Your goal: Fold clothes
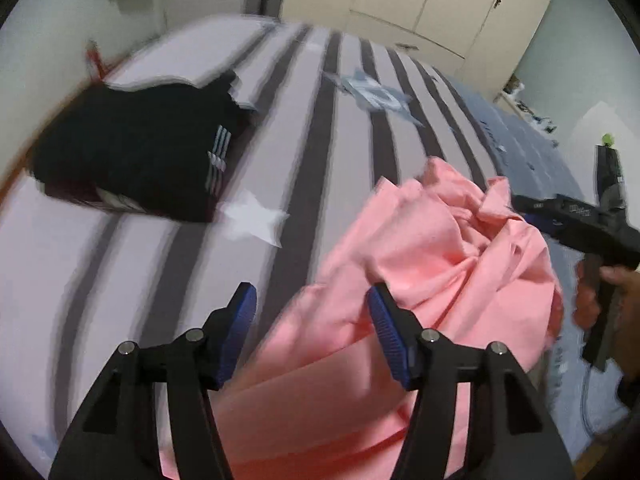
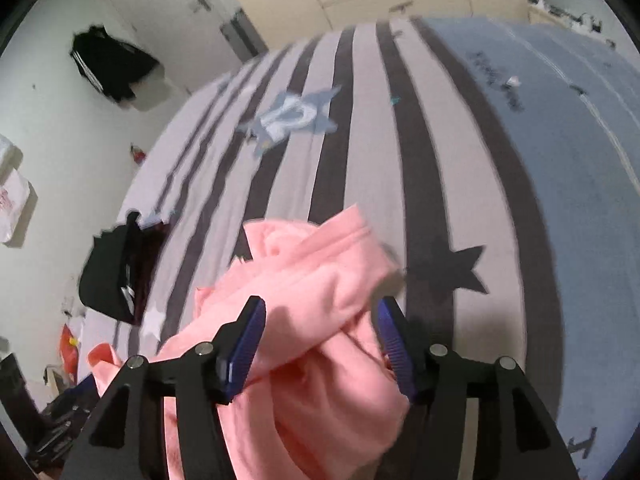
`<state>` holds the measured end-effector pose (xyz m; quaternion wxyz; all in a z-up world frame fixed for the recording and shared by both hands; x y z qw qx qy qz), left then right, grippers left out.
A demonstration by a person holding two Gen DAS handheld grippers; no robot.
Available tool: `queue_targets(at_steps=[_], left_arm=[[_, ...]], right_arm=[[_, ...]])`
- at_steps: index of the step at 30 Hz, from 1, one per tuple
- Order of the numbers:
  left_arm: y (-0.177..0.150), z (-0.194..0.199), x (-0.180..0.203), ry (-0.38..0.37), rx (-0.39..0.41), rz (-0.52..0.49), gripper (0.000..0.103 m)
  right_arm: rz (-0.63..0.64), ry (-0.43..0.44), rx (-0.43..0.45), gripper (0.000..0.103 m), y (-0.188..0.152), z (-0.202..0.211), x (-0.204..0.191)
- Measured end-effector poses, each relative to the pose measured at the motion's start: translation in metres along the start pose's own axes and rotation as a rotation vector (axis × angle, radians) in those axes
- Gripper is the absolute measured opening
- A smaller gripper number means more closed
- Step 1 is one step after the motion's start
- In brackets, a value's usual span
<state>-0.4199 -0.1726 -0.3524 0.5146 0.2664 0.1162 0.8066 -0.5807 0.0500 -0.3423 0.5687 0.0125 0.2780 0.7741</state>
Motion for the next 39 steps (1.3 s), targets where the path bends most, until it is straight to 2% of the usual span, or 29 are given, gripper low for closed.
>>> queue_targets(at_steps=[1, 2, 3, 4, 6, 7, 12, 14, 17, 20, 23, 25, 27, 29, 31, 33, 35, 38, 39], left_arm=[[-0.005, -0.005, 0.006, -0.017, -0.019, -0.013, 0.033], [-0.011, -0.005, 0.013, -0.032, -0.03, -0.046, 0.024], [-0.019, -0.003, 0.02, -0.046, -0.04, -0.084, 0.011], [-0.027, -0.001, 0.025, -0.054, -0.049, -0.118, 0.001], [-0.045, 0.009, 0.027, -0.089, -0.079, -0.127, 0.001], [-0.054, 0.017, 0.025, -0.099, -0.09, -0.125, 0.001], [-0.098, 0.065, -0.001, -0.1, -0.131, -0.1, 0.001], [-0.112, 0.09, -0.023, -0.082, -0.143, -0.056, 0.001], [-0.133, 0.105, -0.058, -0.023, -0.185, -0.016, 0.001], [-0.152, 0.115, -0.085, 0.035, -0.237, 0.01, 0.001], [-0.176, 0.121, -0.098, 0.048, -0.302, 0.006, 0.001], [-0.173, 0.125, -0.091, 0.043, -0.294, -0.017, 0.002], [-0.157, 0.13, -0.086, 0.026, -0.257, 0.014, 0.002], [-0.135, 0.136, -0.081, 0.014, -0.209, 0.062, 0.009], [-0.111, 0.141, -0.075, 0.02, -0.142, 0.072, 0.023], [-0.087, 0.136, -0.066, 0.022, -0.096, 0.05, 0.031], [-0.063, 0.125, -0.054, 0.006, -0.068, 0.034, 0.034], [-0.029, 0.112, -0.031, -0.043, -0.02, 0.035, 0.04], [-0.017, 0.106, -0.022, -0.06, -0.001, 0.029, 0.044]], right_arm=[[0.009, -0.009, -0.028, 0.054, -0.003, -0.008, -0.001], [0.013, -0.013, -0.047, 0.054, -0.006, -0.015, -0.001], [0.017, -0.017, -0.067, 0.049, -0.009, -0.022, 0.0], [0.019, -0.014, -0.074, 0.028, -0.012, -0.026, 0.001], [0.026, -0.012, -0.047, 0.01, -0.014, -0.021, 0.006], [0.03, -0.015, -0.032, 0.009, -0.015, -0.017, 0.009], [-0.021, -0.069, 0.067, 0.008, -0.012, 0.024, 0.045], [-0.067, -0.104, 0.105, 0.007, -0.013, 0.051, 0.072], [-0.118, -0.188, 0.152, 0.005, -0.021, 0.093, 0.113], [-0.196, -0.232, 0.152, 0.005, -0.046, 0.128, 0.153], [-0.197, -0.264, 0.11, 0.005, -0.084, 0.141, 0.172], [-0.188, -0.286, 0.07, 0.005, -0.108, 0.14, 0.179], [-0.208, -0.3, 0.044, 0.005, -0.129, 0.138, 0.189], [-0.239, -0.321, 0.028, 0.006, -0.145, 0.14, 0.199], [-0.258, -0.343, 0.022, 0.01, -0.155, 0.149, 0.209], [-0.26, -0.358, 0.046, 0.012, -0.16, 0.163, 0.21], [-0.25, -0.378, 0.078, 0.013, -0.162, 0.182, 0.209], [-0.214, -0.409, 0.15, 0.014, -0.157, 0.219, 0.2], [-0.207, -0.398, 0.166, 0.019, -0.155, 0.225, 0.193]])
Point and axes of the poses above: each gripper's, at about its wrist camera, not at the fingertips, and z roughly against the way its jaws point, x to its right, y to its top, the point moved 10 cm from there along -z, roughly the way its jaws point, and after that the axes turned 7 degrees about z, right-handed, at the moved point
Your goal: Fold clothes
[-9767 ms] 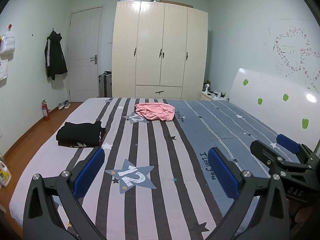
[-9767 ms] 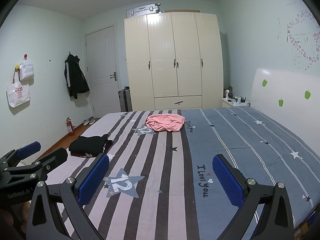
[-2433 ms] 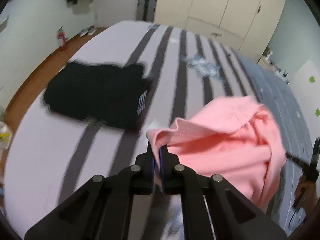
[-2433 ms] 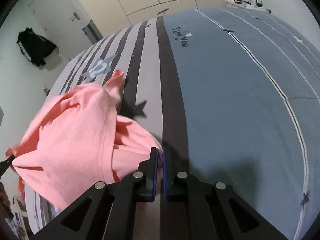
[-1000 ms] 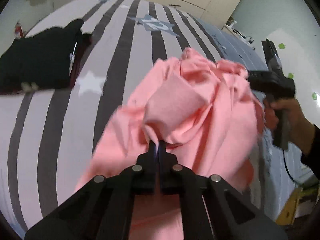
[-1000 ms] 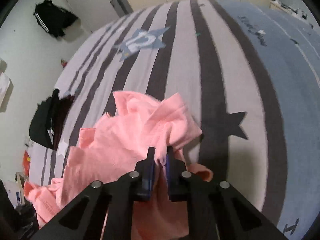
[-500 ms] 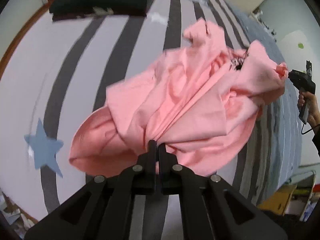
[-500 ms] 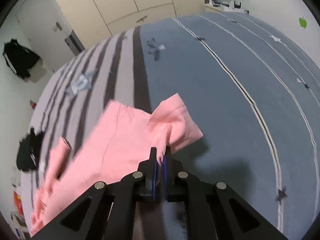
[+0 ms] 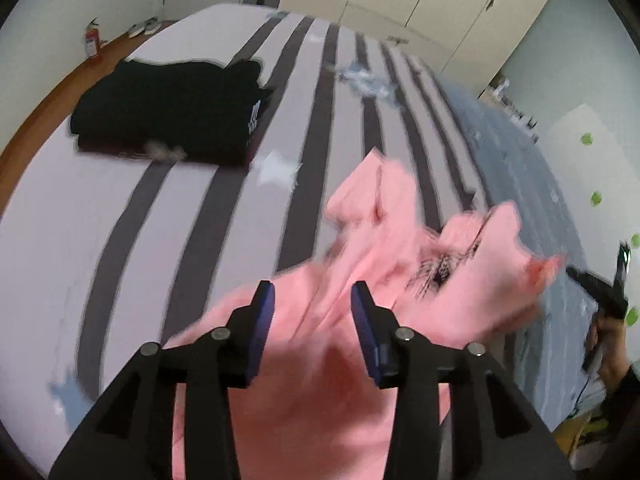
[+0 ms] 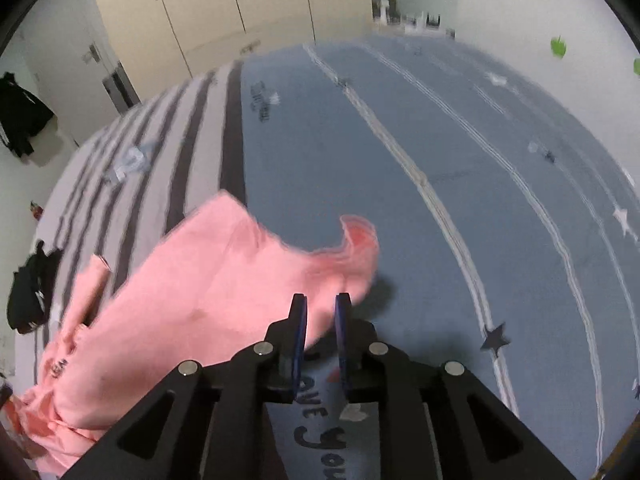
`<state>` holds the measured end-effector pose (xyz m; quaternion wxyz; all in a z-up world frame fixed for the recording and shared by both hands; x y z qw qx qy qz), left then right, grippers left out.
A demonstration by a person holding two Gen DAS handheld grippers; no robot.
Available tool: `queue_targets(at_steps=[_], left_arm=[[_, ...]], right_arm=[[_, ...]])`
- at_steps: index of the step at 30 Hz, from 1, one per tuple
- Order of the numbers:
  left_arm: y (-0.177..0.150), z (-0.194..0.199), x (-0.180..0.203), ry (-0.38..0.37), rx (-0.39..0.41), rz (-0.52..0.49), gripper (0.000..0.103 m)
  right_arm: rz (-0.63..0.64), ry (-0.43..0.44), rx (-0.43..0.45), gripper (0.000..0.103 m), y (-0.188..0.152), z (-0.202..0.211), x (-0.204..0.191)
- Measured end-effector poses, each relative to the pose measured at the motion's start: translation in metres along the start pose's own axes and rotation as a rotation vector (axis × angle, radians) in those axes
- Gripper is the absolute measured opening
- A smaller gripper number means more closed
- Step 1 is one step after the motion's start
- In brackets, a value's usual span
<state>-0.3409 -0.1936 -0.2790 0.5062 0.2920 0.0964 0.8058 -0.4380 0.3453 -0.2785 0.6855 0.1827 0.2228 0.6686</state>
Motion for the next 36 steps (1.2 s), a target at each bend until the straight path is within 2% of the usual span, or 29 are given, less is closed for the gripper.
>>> queue_targets(at_steps=[1, 3, 4, 6, 9, 13, 14, 15, 16, 17, 18, 19, 22, 26, 30, 31, 34, 36], left_arm=[[0.014, -0.009, 0.01, -0.005, 0.033, -0.019, 0.049], [0.029, -0.03, 0.025, 0.012, 0.07, -0.068, 0.062], [0.032, -0.044, 0.031, 0.026, 0.065, -0.093, 0.062], [0.03, -0.073, 0.039, 0.043, 0.018, -0.119, 0.062], [0.021, -0.122, 0.046, 0.059, -0.092, -0.144, 0.062], [0.008, -0.157, 0.049, 0.078, -0.192, -0.164, 0.062], [0.005, -0.162, 0.049, 0.076, -0.212, -0.161, 0.061], [0.003, -0.164, 0.05, 0.067, -0.216, -0.17, 0.054], [0.003, -0.165, 0.051, 0.057, -0.216, -0.181, 0.035], [0.002, -0.164, 0.054, 0.051, -0.217, -0.2, 0.026], [0.001, -0.162, 0.056, 0.046, -0.219, -0.221, 0.015], [0.0, -0.158, 0.057, 0.049, -0.211, -0.24, 0.011], [0.003, -0.138, 0.05, 0.062, -0.18, -0.251, 0.009], [0.016, -0.094, 0.015, 0.099, -0.111, -0.173, 0.008], [0.021, -0.035, -0.048, 0.217, -0.036, -0.071, 0.005], [0.014, -0.022, -0.071, 0.238, -0.037, -0.026, 0.005], [-0.013, -0.015, -0.108, 0.3, -0.082, 0.043, 0.005], [-0.023, -0.014, -0.116, 0.29, -0.097, 0.081, 0.005]], right_arm=[[0.006, 0.017, 0.005, 0.031, 0.004, 0.002, -0.006], [0.018, 0.059, 0.012, 0.037, 0.011, 0.003, -0.02], [0.029, 0.086, 0.004, 0.038, 0.013, -0.003, -0.03], [0.063, 0.119, -0.019, 0.038, 0.013, -0.021, -0.045], [0.112, 0.207, -0.041, 0.038, 0.015, -0.052, -0.09], [0.174, 0.3, -0.077, 0.038, 0.016, -0.091, -0.149], [0.195, 0.309, -0.093, 0.038, 0.014, -0.102, -0.163], [0.218, 0.311, -0.109, 0.038, 0.013, -0.113, -0.174], [0.238, 0.301, -0.126, 0.038, 0.01, -0.122, -0.182], [0.256, 0.286, -0.143, 0.038, 0.007, -0.131, -0.186], [0.273, 0.272, -0.16, 0.033, 0.004, -0.141, -0.191], [0.278, 0.259, -0.172, 0.017, 0.002, -0.147, -0.192], [0.233, 0.259, -0.191, 0.003, 0.003, -0.151, -0.18], [0.236, 0.232, -0.183, 0.001, -0.003, -0.135, -0.158], [0.222, 0.204, -0.209, 0.0, -0.025, -0.118, -0.135], [0.217, 0.199, -0.221, 0.0, -0.032, -0.114, -0.131], [0.209, 0.172, -0.267, 0.0, -0.055, -0.106, -0.121], [0.213, 0.15, -0.293, 0.0, -0.068, -0.102, -0.118]])
Point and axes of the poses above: each gripper's, at about its wrist camera, not at the fingertips, and z roughly against the way its jaws point, x to its right, y to its top, the point moved 10 cm from there along -z, roughly the way its jaws point, and after that the axes turned 7 degrees about z, right-handed, at the moved point
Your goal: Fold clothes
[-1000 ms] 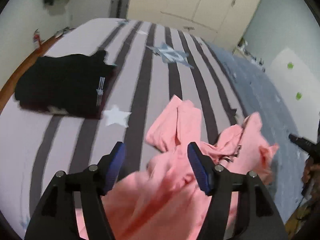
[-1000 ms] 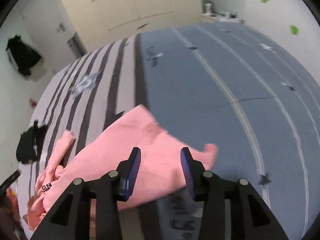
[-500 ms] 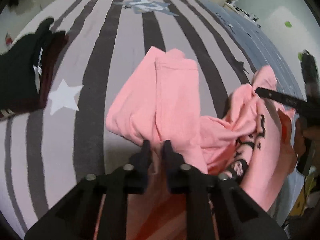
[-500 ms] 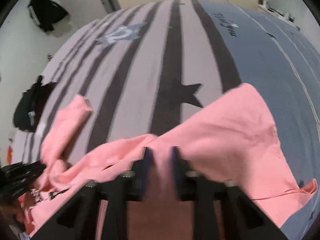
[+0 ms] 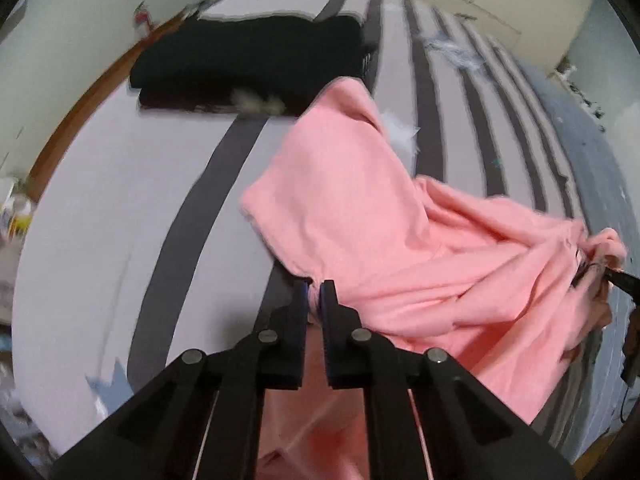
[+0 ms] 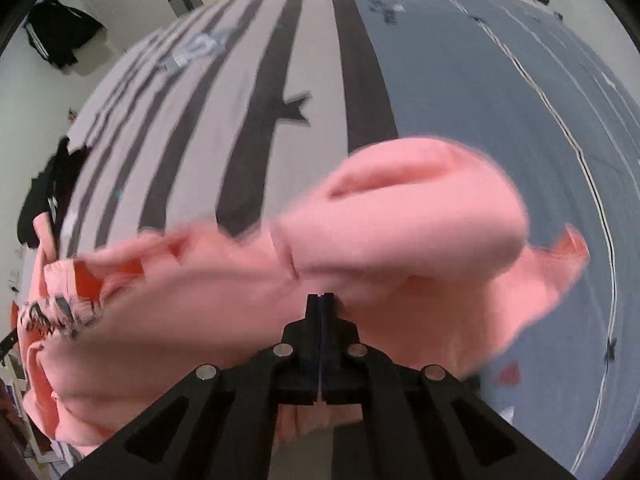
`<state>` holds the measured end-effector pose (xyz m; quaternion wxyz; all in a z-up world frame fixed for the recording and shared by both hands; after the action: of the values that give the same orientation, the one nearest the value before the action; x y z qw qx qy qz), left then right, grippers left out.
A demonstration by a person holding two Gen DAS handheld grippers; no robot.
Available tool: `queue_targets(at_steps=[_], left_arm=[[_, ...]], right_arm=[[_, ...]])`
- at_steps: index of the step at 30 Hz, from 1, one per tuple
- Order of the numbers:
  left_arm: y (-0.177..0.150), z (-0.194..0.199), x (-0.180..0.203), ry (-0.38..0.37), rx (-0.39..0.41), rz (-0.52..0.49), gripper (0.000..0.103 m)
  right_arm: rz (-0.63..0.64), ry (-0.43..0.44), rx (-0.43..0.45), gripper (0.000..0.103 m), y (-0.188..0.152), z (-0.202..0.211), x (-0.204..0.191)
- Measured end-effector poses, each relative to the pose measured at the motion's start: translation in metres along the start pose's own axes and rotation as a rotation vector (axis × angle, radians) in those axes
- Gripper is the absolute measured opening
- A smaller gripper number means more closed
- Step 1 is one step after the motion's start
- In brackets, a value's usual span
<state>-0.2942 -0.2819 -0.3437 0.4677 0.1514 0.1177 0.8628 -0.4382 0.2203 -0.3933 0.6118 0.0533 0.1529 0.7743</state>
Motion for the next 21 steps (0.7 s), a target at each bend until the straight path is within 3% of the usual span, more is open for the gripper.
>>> queue_targets(at_steps=[3, 6, 8, 10, 12, 14, 17, 19, 21], left_arm=[[0.004, -0.001, 0.011, -0.019, -0.002, 0.036, 0.006], [0.024, 0.012, 0.025, -0.033, 0.061, 0.054, 0.011], [0.046, 0.025, 0.05, -0.093, 0.122, 0.034, 0.024], [0.063, 0.038, 0.088, -0.179, 0.169, -0.03, 0.05], [0.069, 0.039, 0.127, -0.234, 0.176, -0.123, 0.066], [0.072, 0.019, 0.169, -0.27, 0.122, -0.253, 0.072], [0.048, -0.026, 0.213, -0.236, -0.02, -0.449, 0.072], [0.027, -0.054, 0.227, -0.21, -0.137, -0.543, 0.071], [0.009, -0.063, 0.236, -0.235, -0.198, -0.59, 0.069]], right_arm=[[0.031, 0.016, 0.042, 0.0, 0.002, 0.015, -0.014], [0.063, 0.035, 0.098, 0.003, 0.016, 0.029, -0.03], [0.059, 0.048, 0.123, 0.012, 0.032, 0.034, -0.033], [0.054, 0.061, 0.147, 0.033, 0.048, 0.038, -0.037], [0.039, 0.028, 0.127, 0.039, 0.058, 0.027, -0.033], [0.021, -0.021, 0.091, 0.039, 0.067, 0.012, -0.026], [-0.034, -0.116, 0.011, 0.04, 0.066, -0.013, -0.002], [-0.067, -0.098, -0.006, 0.04, 0.057, -0.019, 0.006], [-0.07, -0.094, -0.007, 0.04, 0.05, -0.02, 0.011]])
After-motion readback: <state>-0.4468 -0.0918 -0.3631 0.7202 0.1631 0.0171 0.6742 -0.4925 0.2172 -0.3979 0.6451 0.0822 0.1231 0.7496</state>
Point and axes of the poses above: each gripper's, at about its wrist camera, not at the fingertips, and z roughly against the way its jaws point, x to its right, y to its top, the point moved 10 cm from there along -z, roughly the way its jaws point, and after that the axes turned 7 degrees about z, right-handed, at the moved point
